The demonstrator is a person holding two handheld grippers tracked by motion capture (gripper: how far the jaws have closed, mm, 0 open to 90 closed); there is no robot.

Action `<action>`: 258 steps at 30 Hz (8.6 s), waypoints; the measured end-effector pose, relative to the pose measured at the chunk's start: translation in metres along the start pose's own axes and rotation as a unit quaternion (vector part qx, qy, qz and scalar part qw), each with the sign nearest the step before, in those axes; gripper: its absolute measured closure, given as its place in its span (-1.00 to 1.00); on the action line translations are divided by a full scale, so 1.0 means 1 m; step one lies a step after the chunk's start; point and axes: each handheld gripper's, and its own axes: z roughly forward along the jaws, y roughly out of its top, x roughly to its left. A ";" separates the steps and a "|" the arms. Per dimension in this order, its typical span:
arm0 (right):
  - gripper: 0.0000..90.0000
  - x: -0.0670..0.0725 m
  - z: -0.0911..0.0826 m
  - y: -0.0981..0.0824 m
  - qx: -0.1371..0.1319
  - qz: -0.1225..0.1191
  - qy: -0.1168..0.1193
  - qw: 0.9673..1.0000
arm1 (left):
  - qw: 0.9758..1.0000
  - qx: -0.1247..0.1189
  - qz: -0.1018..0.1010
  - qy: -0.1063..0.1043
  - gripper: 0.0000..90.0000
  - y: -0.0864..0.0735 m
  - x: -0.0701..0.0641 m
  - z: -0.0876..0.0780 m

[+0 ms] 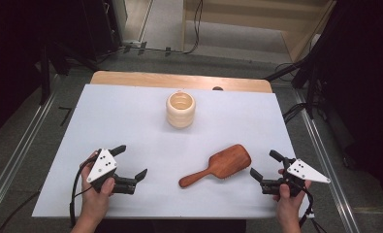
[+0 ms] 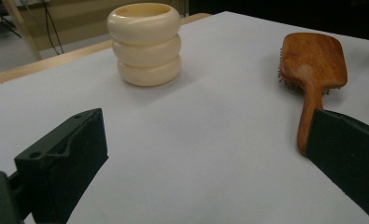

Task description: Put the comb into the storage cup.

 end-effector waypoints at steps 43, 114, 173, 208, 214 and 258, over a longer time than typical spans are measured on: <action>-1.00 -0.027 -0.023 -0.010 -0.027 0.012 -0.017 0.999 | 0.995 0.053 0.040 -0.079 -1.00 0.046 -0.040 0.068; -1.00 -0.025 -0.013 -0.013 -0.008 0.004 -0.010 1.000 | 0.941 0.296 0.084 -0.142 -0.15 0.055 -0.104 0.171; -1.00 -0.025 -0.009 -0.014 0.001 0.005 -0.016 1.000 | 0.940 0.296 0.062 -0.161 0.60 0.053 -0.110 0.193; -1.00 0.003 -0.006 0.020 -0.014 0.044 0.026 0.999 | 0.979 0.158 0.051 -0.115 0.61 0.053 -0.094 0.149; -1.00 0.010 -0.002 0.030 -0.002 0.055 0.032 0.998 | 0.985 0.132 0.041 -0.106 0.61 0.051 -0.091 0.138; -1.00 0.067 0.082 0.101 0.011 0.136 0.107 0.985 | 0.999 -0.015 0.010 -0.046 0.61 0.051 -0.076 0.088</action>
